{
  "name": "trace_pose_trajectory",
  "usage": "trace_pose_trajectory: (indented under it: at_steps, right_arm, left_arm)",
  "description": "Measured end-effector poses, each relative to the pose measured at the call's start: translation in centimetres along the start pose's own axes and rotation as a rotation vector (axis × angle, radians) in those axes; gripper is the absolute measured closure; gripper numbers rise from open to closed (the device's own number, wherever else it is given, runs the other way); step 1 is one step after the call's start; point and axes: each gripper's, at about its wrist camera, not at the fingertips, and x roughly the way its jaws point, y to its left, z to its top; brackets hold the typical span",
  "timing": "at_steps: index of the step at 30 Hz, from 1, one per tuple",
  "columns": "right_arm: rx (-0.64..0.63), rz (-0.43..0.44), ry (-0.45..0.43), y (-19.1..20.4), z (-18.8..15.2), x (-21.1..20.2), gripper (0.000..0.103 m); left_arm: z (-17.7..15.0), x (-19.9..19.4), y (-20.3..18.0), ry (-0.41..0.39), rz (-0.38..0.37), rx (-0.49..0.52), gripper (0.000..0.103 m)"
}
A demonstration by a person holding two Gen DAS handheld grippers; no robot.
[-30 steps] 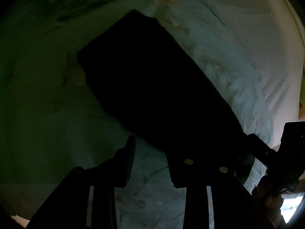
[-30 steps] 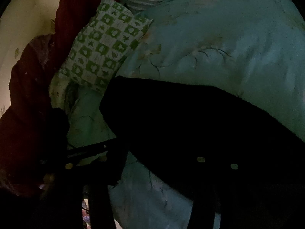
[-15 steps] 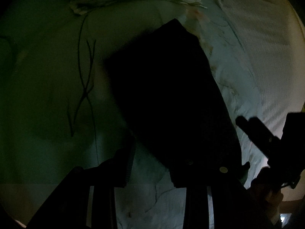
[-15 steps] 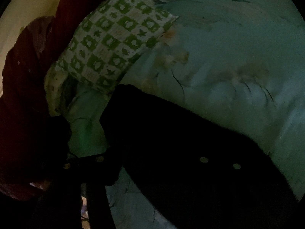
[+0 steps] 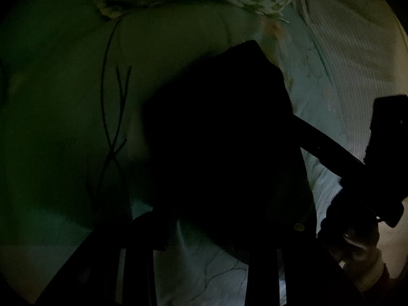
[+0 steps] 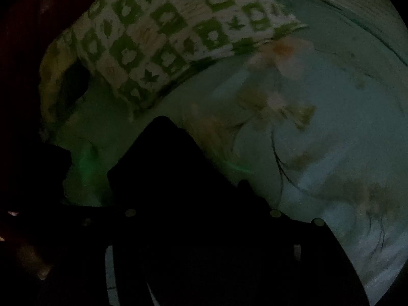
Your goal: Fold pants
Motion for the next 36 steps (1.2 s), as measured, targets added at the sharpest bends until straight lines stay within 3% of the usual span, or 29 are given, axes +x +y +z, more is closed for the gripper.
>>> trace_pose_trajectory:
  at_steps: [5,7,9,13,18,26,36]
  right_arm:
    - [-0.035,0.008,0.039,0.3,1.0,2.0,0.047]
    - [-0.027,0.027,0.040,0.4,1.0,2.2,0.063]
    - [-0.015,0.044,0.031,0.4,0.8,2.0,0.072]
    - [-0.006,0.056,0.003,0.7,0.4,1.0,0.080]
    - [0.055,0.108,-0.083,0.0,-0.4,-2.2,0.081]
    - [0.130,0.153,-0.286,-1.0,-4.2,-11.2,0.086]
    - [0.265,0.158,-0.469,-3.7,-10.5,-18.7,0.087]
  left_arm:
    - [-0.5,0.1,-0.1,-0.012,0.011,-0.003,0.074]
    - [-0.9,0.0,-0.6,-0.035,0.032,0.024,0.081]
    - [-0.7,-0.3,-0.2,-0.046,0.042,0.041,0.084]
    - [-1.1,-0.9,-1.2,-0.071,0.064,0.087,0.091]
    - [-1.3,-2.7,-3.8,-0.116,0.038,0.137,0.092]
    - [-3.2,-5.8,-10.3,-0.180,-0.018,0.283,0.093]
    - [-7.8,-5.8,-19.9,-0.175,-0.076,0.485,0.093]
